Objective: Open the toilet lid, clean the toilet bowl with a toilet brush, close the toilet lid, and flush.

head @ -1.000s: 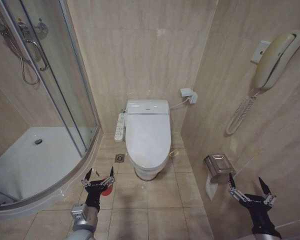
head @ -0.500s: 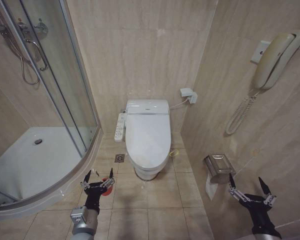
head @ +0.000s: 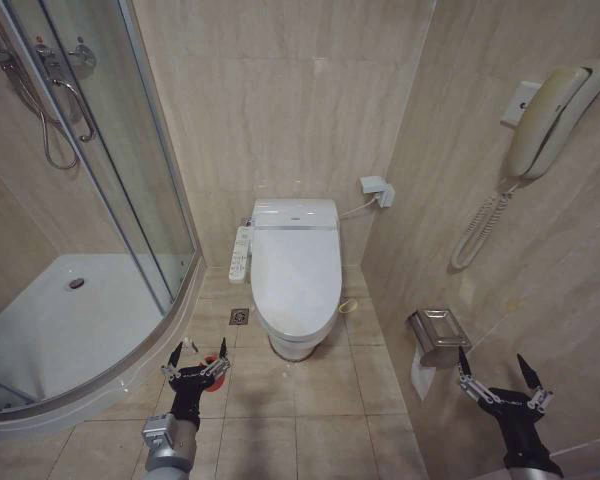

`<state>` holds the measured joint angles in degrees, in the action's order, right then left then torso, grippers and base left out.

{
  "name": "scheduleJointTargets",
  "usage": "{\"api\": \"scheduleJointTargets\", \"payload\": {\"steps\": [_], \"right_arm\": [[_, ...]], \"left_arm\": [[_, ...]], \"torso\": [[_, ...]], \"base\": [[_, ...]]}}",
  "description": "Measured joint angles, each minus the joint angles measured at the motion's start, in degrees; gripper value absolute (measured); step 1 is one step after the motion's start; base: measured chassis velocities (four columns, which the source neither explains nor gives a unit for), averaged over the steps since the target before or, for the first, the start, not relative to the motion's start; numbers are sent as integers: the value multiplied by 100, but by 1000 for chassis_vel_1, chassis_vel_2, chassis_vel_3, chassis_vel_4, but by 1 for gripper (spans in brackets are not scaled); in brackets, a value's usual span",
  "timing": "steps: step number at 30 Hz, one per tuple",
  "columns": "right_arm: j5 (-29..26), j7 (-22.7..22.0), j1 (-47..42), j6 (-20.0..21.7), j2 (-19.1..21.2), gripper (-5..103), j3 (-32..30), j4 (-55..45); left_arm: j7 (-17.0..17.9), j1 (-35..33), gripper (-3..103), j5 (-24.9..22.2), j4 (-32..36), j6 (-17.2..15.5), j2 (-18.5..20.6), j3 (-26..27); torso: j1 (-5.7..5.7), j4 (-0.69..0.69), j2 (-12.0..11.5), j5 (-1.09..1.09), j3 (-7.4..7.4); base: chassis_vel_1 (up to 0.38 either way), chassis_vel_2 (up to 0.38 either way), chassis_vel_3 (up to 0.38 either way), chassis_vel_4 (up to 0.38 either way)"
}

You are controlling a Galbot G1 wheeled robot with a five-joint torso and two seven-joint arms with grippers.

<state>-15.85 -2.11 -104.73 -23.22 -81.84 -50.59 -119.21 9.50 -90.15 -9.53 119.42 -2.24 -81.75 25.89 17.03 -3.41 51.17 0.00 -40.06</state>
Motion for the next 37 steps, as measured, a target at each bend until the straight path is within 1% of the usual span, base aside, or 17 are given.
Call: {"api": "scheduleJointTargets", "payload": {"steps": [37], "right_arm": [[0,0,0,0,0,100,0,0]], "left_arm": [[-1,0,100,-3,4,-8,2,-1]], "torso": [[0,0,0,0,0]], "base": [[0,0,0,0]]}}
